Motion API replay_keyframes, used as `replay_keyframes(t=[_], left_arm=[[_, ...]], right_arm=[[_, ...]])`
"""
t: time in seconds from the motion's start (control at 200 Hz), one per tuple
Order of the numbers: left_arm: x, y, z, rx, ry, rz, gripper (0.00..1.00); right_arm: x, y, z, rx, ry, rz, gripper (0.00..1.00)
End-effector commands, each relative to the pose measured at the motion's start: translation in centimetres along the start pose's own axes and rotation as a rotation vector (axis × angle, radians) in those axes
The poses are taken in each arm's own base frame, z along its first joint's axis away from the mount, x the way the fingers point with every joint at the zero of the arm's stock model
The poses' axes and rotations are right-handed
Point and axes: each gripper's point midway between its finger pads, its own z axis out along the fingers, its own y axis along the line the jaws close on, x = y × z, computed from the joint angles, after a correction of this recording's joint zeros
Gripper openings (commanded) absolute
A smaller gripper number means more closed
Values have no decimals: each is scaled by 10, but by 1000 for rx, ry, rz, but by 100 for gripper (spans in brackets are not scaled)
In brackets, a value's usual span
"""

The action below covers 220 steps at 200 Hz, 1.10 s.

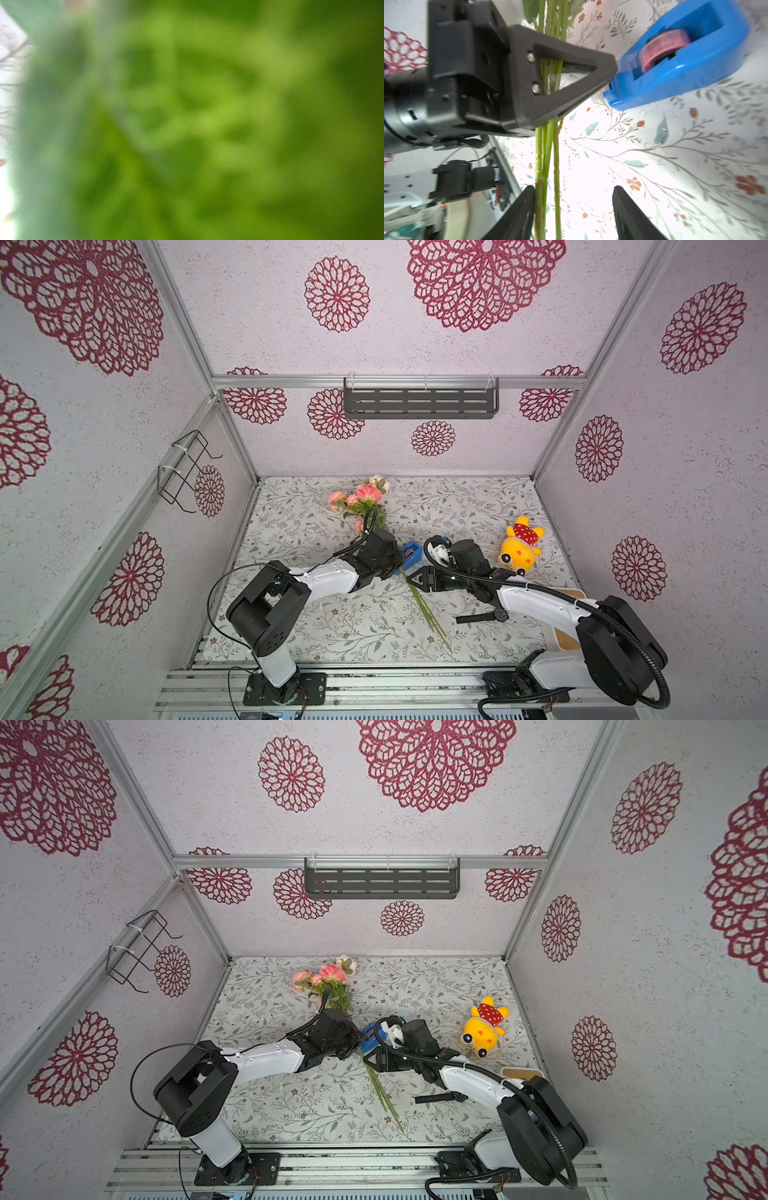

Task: Wrap bouquets with tape
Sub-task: Wrap the tape around the bouquet.

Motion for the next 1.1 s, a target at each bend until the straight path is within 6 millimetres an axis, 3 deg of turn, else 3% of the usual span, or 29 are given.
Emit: replay_keyframes(t=[0.0,0.1,0.165,0.335,0.44,0.55,0.791,0.961,1.096], left_arm=[[-11,-28,-7,113,-57,5,0],[-14,-31,-11,132,-76,8,0],[-14,-35,-13,151,-82,11,0],[-15,-37,-15,169,-89,8,0],[-16,-35,-16,154,-94,15,2],[-16,-30,-17,127,-95,19,20],[-15,-16,-21,32,-94,20,53],[-11,-12,-19,-13,-67,24,52],[-1,-13,-15,-48,-32,43,38]], right_arm=[[-9,20,4,-158,-19,62,61],[-10,18,12,-198,-5,97,59],[-10,19,16,-220,0,115,51],[-6,13,17,-191,5,103,0],[-4,5,12,-89,17,36,0],[-4,0,4,68,32,-85,0],[-14,11,-11,360,1,-355,0],[-15,13,-8,515,11,-480,0],[-16,21,-3,583,-1,-546,0]])
